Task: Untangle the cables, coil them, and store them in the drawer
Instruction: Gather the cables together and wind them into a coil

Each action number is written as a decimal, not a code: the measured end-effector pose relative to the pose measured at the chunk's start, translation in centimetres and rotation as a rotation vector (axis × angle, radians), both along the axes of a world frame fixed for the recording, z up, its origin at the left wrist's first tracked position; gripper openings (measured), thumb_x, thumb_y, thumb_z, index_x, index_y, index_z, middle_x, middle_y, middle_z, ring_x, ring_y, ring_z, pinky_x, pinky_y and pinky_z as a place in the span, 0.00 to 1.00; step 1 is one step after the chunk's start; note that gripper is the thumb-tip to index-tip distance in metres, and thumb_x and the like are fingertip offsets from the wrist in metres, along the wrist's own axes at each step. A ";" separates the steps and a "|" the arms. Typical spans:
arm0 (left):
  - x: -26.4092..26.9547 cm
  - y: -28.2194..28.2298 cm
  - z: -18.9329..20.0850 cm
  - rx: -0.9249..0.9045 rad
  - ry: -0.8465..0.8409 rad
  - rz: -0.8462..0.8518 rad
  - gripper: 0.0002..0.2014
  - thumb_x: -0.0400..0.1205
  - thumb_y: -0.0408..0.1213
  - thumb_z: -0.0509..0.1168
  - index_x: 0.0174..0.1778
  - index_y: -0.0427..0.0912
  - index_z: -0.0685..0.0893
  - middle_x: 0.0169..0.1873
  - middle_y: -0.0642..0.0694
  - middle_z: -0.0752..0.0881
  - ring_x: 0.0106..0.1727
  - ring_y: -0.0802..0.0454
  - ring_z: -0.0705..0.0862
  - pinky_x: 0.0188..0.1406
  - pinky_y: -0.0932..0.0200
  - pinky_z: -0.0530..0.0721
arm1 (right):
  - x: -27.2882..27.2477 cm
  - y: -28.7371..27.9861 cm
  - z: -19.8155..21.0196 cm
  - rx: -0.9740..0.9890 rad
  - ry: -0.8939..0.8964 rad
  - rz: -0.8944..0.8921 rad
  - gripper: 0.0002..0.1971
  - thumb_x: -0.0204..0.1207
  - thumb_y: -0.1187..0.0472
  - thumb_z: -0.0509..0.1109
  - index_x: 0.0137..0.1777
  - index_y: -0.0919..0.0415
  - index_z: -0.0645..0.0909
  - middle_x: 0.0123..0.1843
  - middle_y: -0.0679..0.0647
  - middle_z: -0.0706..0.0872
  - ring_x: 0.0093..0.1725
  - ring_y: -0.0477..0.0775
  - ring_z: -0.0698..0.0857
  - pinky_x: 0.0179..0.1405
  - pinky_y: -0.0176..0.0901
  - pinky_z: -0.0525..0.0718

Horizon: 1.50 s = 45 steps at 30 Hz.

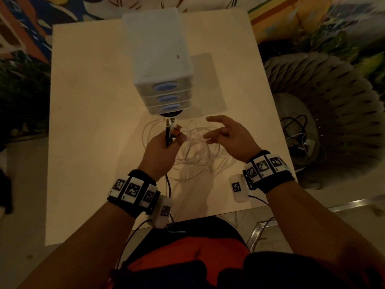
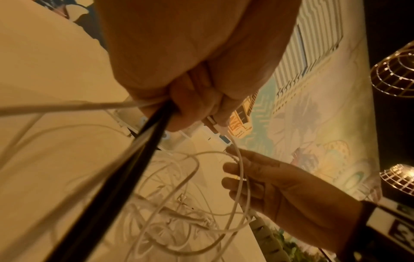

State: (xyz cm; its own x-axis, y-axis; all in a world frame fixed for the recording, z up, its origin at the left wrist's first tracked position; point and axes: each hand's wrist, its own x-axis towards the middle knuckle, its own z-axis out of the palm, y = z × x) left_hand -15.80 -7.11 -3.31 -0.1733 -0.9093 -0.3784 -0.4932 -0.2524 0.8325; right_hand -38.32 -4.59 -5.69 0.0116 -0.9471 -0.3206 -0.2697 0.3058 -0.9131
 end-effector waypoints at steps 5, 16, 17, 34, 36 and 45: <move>0.7 0.1 0.8 0.044 0.079 0.081 0.10 0.86 0.47 0.67 0.54 0.46 0.91 0.45 0.49 0.82 0.57 0.26 0.80 0.54 0.33 0.83 | -0.9 0.0 0.0 0.059 -0.100 -0.144 0.11 0.83 0.75 0.63 0.54 0.58 0.78 0.47 0.62 0.93 0.46 0.61 0.94 0.57 0.58 0.90; 1.8 -0.9 0.5 0.048 0.176 0.167 0.11 0.86 0.49 0.68 0.53 0.46 0.90 0.16 0.59 0.74 0.22 0.59 0.69 0.36 0.51 0.72 | 0.1 -0.3 -0.4 -0.093 0.412 0.145 0.15 0.73 0.62 0.70 0.57 0.45 0.88 0.71 0.53 0.83 0.71 0.49 0.81 0.73 0.47 0.76; 1.8 -1.0 0.5 0.047 0.175 0.168 0.12 0.86 0.49 0.68 0.55 0.45 0.89 0.16 0.60 0.75 0.22 0.61 0.69 0.37 0.52 0.72 | 0.3 0.0 -0.3 -0.173 0.462 0.188 0.17 0.70 0.59 0.72 0.58 0.45 0.88 0.73 0.54 0.81 0.72 0.50 0.79 0.74 0.45 0.73; 2.2 -0.3 -1.0 0.051 0.164 0.023 0.16 0.91 0.49 0.57 0.57 0.47 0.89 0.29 0.34 0.74 0.18 0.60 0.66 0.28 0.56 0.66 | 1.2 0.0 1.0 0.124 -0.282 -0.169 0.10 0.91 0.63 0.58 0.51 0.63 0.79 0.44 0.59 0.87 0.41 0.58 0.94 0.44 0.47 0.92; 2.1 0.2 -1.1 0.045 0.120 -0.028 0.13 0.90 0.49 0.59 0.55 0.49 0.89 0.25 0.39 0.74 0.20 0.61 0.70 0.29 0.56 0.69 | 1.1 -0.1 1.5 0.137 -0.308 -0.184 0.10 0.91 0.62 0.58 0.52 0.62 0.79 0.45 0.57 0.87 0.40 0.59 0.93 0.43 0.50 0.92; 1.3 1.5 -2.4 -0.090 -0.043 -0.228 0.10 0.79 0.48 0.75 0.56 0.56 0.88 0.20 0.58 0.77 0.25 0.62 0.76 0.31 0.67 0.73 | 2.7 0.2 2.0 0.202 -0.401 -0.218 0.09 0.90 0.56 0.60 0.54 0.61 0.78 0.44 0.55 0.85 0.36 0.59 0.91 0.31 0.49 0.90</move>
